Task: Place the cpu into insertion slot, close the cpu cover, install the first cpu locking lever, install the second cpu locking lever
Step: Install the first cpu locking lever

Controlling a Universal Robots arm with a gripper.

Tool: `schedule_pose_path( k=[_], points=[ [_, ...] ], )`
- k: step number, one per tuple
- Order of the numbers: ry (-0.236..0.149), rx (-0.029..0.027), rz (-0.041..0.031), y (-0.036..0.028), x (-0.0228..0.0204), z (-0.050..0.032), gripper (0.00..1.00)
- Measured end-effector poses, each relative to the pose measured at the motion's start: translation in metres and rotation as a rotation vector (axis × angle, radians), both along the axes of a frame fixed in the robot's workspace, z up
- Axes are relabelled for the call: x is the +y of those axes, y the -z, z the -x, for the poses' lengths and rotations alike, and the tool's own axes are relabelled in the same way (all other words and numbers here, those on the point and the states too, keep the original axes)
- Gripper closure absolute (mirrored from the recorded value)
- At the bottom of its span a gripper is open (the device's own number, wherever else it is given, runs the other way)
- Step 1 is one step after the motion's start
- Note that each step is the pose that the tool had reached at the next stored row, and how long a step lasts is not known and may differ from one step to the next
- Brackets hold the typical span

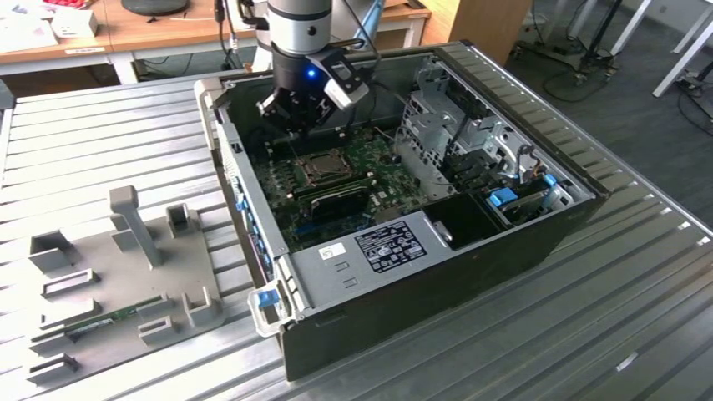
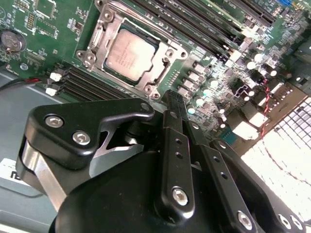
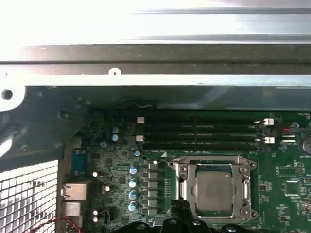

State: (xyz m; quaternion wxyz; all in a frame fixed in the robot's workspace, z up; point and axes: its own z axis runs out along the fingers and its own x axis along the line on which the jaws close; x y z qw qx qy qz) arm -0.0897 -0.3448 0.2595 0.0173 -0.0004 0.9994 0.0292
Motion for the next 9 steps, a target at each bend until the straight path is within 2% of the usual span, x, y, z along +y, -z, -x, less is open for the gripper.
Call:
schedule_pose_path(
  k=[9],
  points=[
    [0.0,-0.0039,0.0,0.0,0.0,0.0103,0.9]
  ],
)
